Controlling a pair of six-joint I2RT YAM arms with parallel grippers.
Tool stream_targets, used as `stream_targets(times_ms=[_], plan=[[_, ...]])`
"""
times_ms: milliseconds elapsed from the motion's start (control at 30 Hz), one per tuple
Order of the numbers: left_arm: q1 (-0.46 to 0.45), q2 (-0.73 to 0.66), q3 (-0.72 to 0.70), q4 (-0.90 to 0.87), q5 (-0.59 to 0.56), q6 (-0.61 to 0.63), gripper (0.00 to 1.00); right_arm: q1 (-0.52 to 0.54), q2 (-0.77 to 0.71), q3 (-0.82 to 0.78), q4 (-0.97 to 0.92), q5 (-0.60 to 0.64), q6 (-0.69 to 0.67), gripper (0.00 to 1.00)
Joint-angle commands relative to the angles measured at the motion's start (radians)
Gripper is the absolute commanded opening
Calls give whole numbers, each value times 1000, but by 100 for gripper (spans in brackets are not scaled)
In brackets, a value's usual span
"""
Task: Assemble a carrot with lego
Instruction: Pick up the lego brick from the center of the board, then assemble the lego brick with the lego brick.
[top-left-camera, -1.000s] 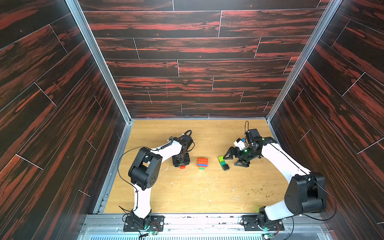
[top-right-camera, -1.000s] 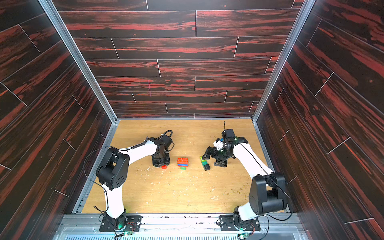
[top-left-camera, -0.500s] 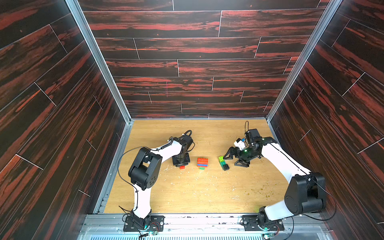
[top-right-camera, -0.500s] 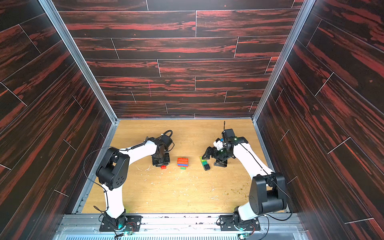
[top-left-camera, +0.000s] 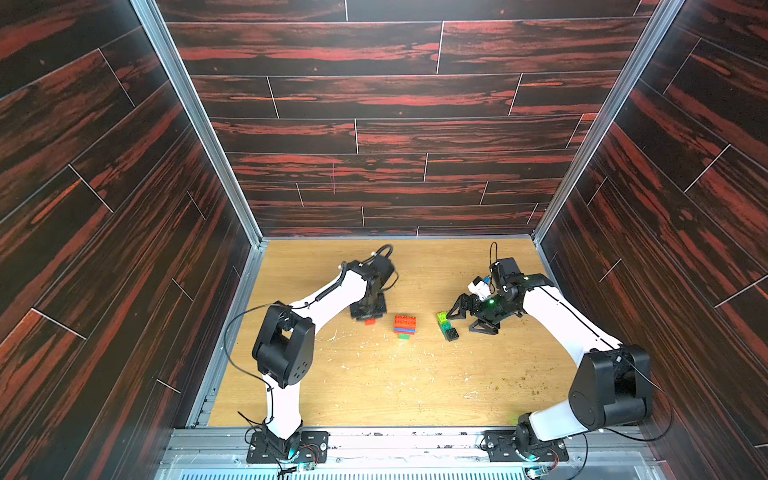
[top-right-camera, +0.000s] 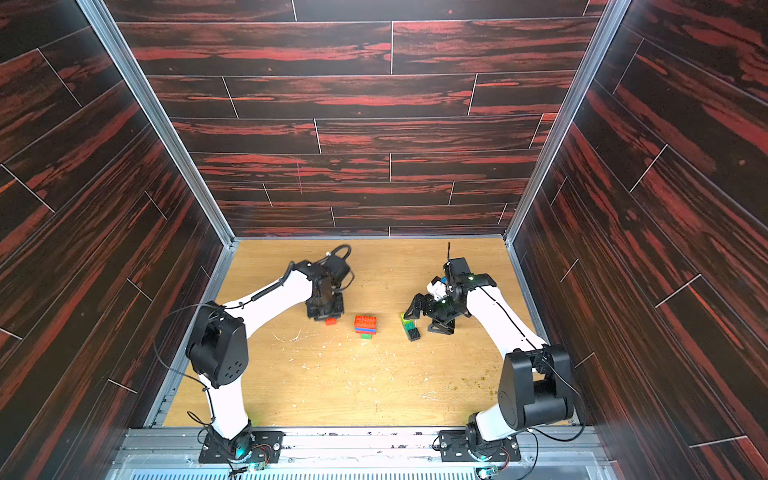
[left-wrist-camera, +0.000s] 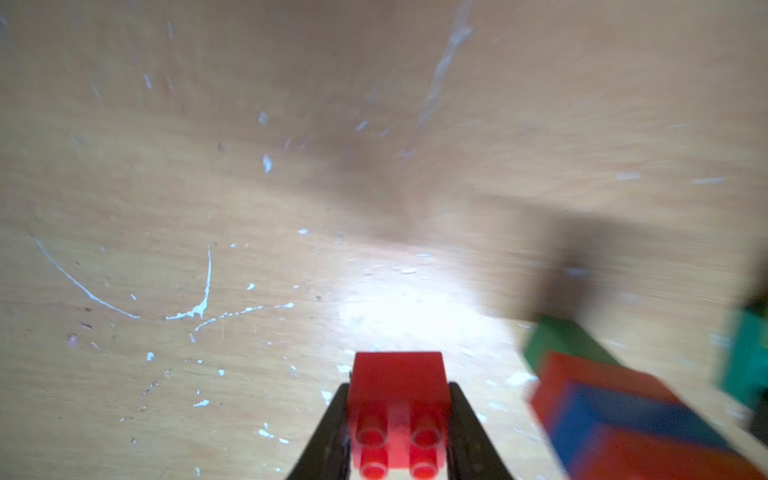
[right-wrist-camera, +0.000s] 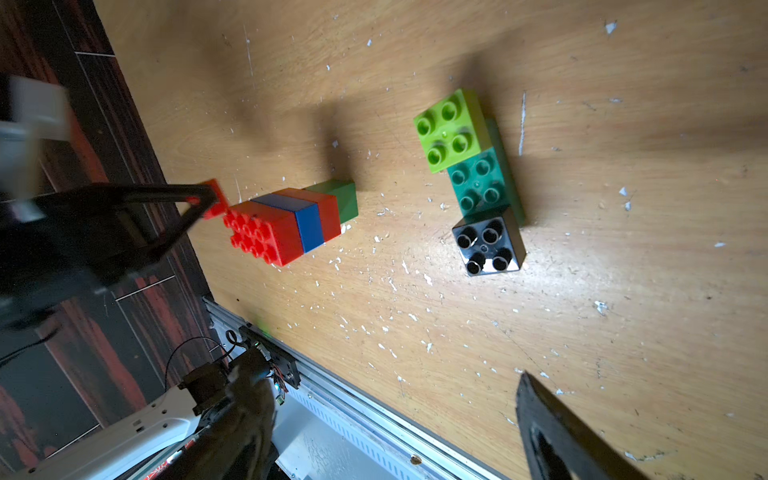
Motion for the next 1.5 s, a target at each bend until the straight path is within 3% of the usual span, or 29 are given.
stream_targets(times_ms=[0,367,700,1467], plan=[[-29,-27,96,-119,-37,-9,19,-4,-4,1,-9,-13,-3,92],[-138,66,328,-210,45,7,19,-4,1,-3,-8,-20,-6,92],[-175,135,365,-186,100,1,19,-4,1,-2,-3,-27,-5,92],[-175,207,425,-258,61,56,19,-4,13,6,-2,-31,-5,92]])
